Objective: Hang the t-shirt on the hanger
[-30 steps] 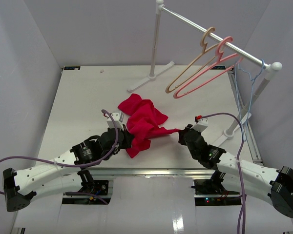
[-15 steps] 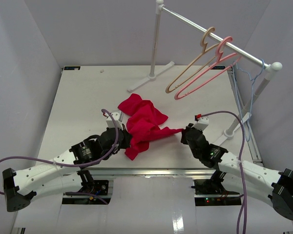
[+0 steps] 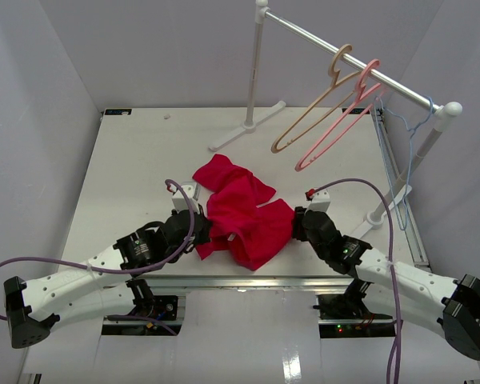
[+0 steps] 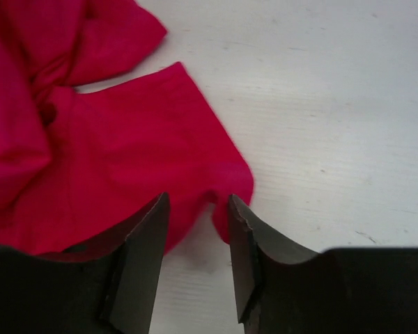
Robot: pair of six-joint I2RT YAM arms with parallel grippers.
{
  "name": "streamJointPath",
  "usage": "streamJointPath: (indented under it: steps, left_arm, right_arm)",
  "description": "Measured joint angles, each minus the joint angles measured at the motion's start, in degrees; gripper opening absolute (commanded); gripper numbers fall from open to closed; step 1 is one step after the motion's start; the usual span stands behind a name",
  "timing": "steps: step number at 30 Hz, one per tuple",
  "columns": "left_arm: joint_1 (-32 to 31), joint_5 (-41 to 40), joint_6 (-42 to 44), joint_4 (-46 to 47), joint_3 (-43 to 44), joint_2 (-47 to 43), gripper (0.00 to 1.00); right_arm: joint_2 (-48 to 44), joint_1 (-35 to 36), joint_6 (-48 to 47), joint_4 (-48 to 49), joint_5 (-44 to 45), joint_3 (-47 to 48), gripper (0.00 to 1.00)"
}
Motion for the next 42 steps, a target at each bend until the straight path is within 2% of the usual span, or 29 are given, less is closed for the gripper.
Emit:
streamJointPath:
  steps: [2, 11, 15, 21, 29, 39, 41, 42]
  left_arm:
    - [0.0, -0.1, 0.0, 0.0, 0.0, 0.0, 0.00]
    - [0.0, -0.7, 0.0, 0.2, 0.0, 1.4, 0.00]
    - [0.0, -0.7, 0.0, 0.4, 0.0, 2.1, 0.00]
    - [0.0, -0.9, 0.0, 0.5, 0.0, 2.3, 0.00]
    - [0.0, -1.1, 0.0, 0.6, 0.0, 2.4, 0.00]
    - [0.0, -1.8, -0.5, 0.9, -0.2, 2.9, 0.00]
    - [0.0, -2.0, -0.6, 0.9, -0.2, 3.3, 0.00]
    - [0.0, -2.0, -0.7, 0.9, -0.2, 3.5, 0.00]
  right_arm:
    - [-1.0, 2.0, -1.7, 0.8, -2.1, 0.3, 0.58]
    - [-2.3, 13.4, -8.5, 8.1, -11.6, 0.7, 0.67]
    - [2.8, 19.5, -10.3, 12.1, -14.1, 0.8, 0.69]
    - [13.9, 27.7, -11.7, 16.9, -12.8, 2.0, 0.70]
    - [25.3, 30.5, -11.5, 20.7, -7.5, 4.9, 0.70]
    - [30.4, 32.4, -11.0, 23.9, -4.5, 5.4, 0.70]
    - [31.9, 33.0, -11.0, 24.3, -3.8, 5.9, 0.67]
    - [32.8, 33.3, -11.0, 24.4, -3.4, 6.3, 0.61]
